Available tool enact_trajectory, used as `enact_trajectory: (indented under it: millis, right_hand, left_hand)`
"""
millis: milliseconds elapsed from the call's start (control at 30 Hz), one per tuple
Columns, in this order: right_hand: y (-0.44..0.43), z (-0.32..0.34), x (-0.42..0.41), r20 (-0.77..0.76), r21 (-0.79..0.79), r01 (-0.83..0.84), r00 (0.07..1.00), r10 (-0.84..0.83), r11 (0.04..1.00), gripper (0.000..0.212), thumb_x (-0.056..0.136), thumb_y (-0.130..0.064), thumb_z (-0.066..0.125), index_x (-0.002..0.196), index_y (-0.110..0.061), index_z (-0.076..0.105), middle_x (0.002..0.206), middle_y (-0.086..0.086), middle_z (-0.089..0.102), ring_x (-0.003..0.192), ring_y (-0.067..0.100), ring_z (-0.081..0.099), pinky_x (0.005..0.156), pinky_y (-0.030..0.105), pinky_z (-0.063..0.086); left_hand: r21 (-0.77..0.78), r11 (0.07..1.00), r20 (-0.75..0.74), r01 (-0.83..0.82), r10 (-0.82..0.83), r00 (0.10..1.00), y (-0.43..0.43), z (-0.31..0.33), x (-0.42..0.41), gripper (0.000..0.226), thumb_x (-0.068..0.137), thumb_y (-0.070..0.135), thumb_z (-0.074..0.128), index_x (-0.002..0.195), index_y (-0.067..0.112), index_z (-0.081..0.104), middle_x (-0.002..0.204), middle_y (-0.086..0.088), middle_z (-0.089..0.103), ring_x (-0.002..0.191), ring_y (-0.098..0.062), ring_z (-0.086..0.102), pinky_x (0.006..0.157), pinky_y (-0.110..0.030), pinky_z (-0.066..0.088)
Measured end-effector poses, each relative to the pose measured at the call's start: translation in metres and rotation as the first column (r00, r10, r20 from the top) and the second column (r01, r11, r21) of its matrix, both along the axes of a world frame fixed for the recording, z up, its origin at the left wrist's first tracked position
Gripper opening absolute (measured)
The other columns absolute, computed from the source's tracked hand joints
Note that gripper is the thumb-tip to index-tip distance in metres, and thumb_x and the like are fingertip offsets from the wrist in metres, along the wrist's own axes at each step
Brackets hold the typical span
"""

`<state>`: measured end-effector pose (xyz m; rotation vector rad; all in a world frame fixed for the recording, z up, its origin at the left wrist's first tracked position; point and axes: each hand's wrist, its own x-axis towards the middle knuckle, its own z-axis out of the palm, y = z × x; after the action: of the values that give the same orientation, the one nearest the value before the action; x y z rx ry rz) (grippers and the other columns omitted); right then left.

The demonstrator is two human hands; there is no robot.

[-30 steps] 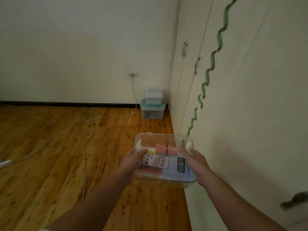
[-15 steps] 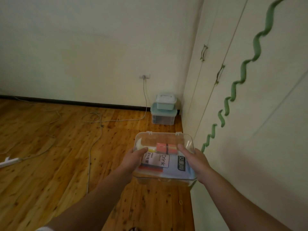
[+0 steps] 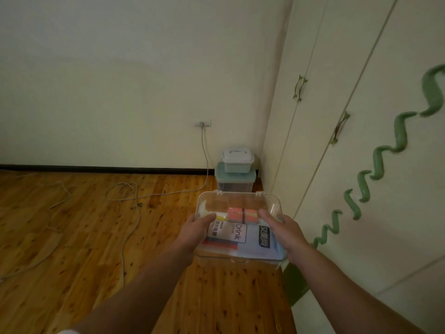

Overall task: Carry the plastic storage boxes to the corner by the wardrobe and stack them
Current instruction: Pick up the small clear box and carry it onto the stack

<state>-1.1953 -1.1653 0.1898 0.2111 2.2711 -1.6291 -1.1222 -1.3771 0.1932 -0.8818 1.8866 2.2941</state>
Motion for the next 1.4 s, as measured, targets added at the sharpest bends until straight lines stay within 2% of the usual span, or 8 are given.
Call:
enact_trajectory:
  millis: [267, 400, 600, 833, 1033, 1233, 1333, 1400]
  right_hand:
    - [-0.02, -0.007, -0.077, 0.018, 0.007, 0.002, 1.0, -0.002, 1.0, 0.047, 0.078, -0.063, 0.064, 0.104, -0.023, 0.064, 0.083, 0.0, 0.074, 0.082, 0.02, 0.07, 0.08, 0.04, 0.056]
    - [-0.024, -0.009, -0.127, 0.01, 0.003, -0.009, 1.0, 0.009, 1.0, 0.055, 0.078, -0.063, 0.065, 0.111, -0.019, 0.063, 0.089, 0.002, 0.074, 0.083, 0.02, 0.069, 0.074, 0.034, 0.055]
    - [-0.026, -0.007, -0.212, 0.001, -0.037, -0.041, 0.999, 0.041, 0.998, 0.052, 0.077, -0.061, 0.067, 0.109, -0.021, 0.063, 0.087, 0.0, 0.073, 0.081, 0.018, 0.069, 0.068, 0.032, 0.054]
    - [-0.031, -0.006, -0.286, 0.003, -0.04, -0.08, 0.997, 0.081, 0.996, 0.044, 0.078, -0.06, 0.067, 0.103, -0.024, 0.065, 0.086, -0.001, 0.074, 0.081, 0.018, 0.07, 0.078, 0.039, 0.057]
    - [-0.046, -0.008, -0.335, 0.018, -0.045, -0.075, 0.997, 0.076, 0.996, 0.05, 0.075, -0.063, 0.068, 0.105, -0.024, 0.064, 0.085, -0.002, 0.074, 0.079, 0.016, 0.07, 0.066, 0.03, 0.054]
    - [-0.071, -0.01, -0.392, 0.021, 0.035, -0.07, 0.997, 0.069, 0.997, 0.06, 0.073, -0.069, 0.065, 0.108, -0.021, 0.064, 0.089, 0.001, 0.074, 0.082, 0.018, 0.07, 0.071, 0.034, 0.055]
    - [-0.087, -0.007, -0.431, 0.016, 0.055, -0.035, 0.999, 0.034, 0.998, 0.058, 0.072, -0.069, 0.065, 0.106, -0.022, 0.065, 0.092, 0.002, 0.073, 0.084, 0.02, 0.069, 0.079, 0.04, 0.057]
    - [-0.098, -0.003, -0.451, 0.013, 0.053, -0.014, 1.0, 0.013, 0.998, 0.056, 0.071, -0.067, 0.067, 0.103, -0.021, 0.063, 0.088, 0.0, 0.072, 0.081, 0.018, 0.068, 0.072, 0.035, 0.057]
  left_hand:
    - [-0.003, 1.0, 0.026, -0.001, 0.001, 1.0, -0.018, -0.007, -0.073, 0.045, 0.09, 0.033, 0.063, 0.131, 0.018, 0.051, 0.098, -0.005, 0.072, 0.085, -0.025, 0.071, 0.066, -0.04, 0.058]
    - [-0.023, 0.999, 0.04, -0.041, 0.042, 0.998, -0.02, -0.006, -0.12, 0.041, 0.089, 0.032, 0.064, 0.126, 0.019, 0.051, 0.094, -0.002, 0.07, 0.081, -0.02, 0.069, 0.054, -0.03, 0.053]
    - [-0.051, 0.997, 0.035, -0.049, 0.051, 0.998, -0.02, -0.004, -0.199, 0.04, 0.089, 0.034, 0.064, 0.124, 0.019, 0.055, 0.093, -0.004, 0.074, 0.082, -0.023, 0.072, 0.059, -0.035, 0.057]
    - [-0.039, 0.997, 0.038, -0.071, 0.073, 0.997, -0.023, -0.002, -0.261, 0.038, 0.089, 0.034, 0.064, 0.124, 0.018, 0.056, 0.087, -0.001, 0.076, 0.07, -0.015, 0.073, 0.05, -0.028, 0.055]
    - [-0.034, 0.996, 0.049, -0.085, 0.087, 0.995, -0.038, -0.007, -0.31, 0.04, 0.089, 0.033, 0.064, 0.125, 0.017, 0.055, 0.09, -0.002, 0.074, 0.065, -0.011, 0.072, 0.045, -0.024, 0.053]
    - [-0.004, 0.998, 0.039, -0.058, 0.059, 0.998, -0.066, -0.013, -0.374, 0.029, 0.089, 0.035, 0.064, 0.115, 0.025, 0.057, 0.085, 0.001, 0.075, 0.072, -0.015, 0.071, 0.052, -0.029, 0.055]
    - [0.003, 1.0, 0.023, -0.026, 0.026, 0.999, -0.084, -0.011, -0.418, 0.032, 0.089, 0.034, 0.064, 0.118, 0.021, 0.057, 0.094, -0.002, 0.073, 0.079, -0.016, 0.07, 0.056, -0.028, 0.054]
    - [0.004, 1.0, 0.012, -0.021, 0.021, 1.0, -0.095, -0.011, -0.44, 0.034, 0.089, 0.035, 0.065, 0.12, 0.022, 0.057, 0.094, 0.0, 0.071, 0.075, -0.012, 0.068, 0.05, -0.024, 0.053]
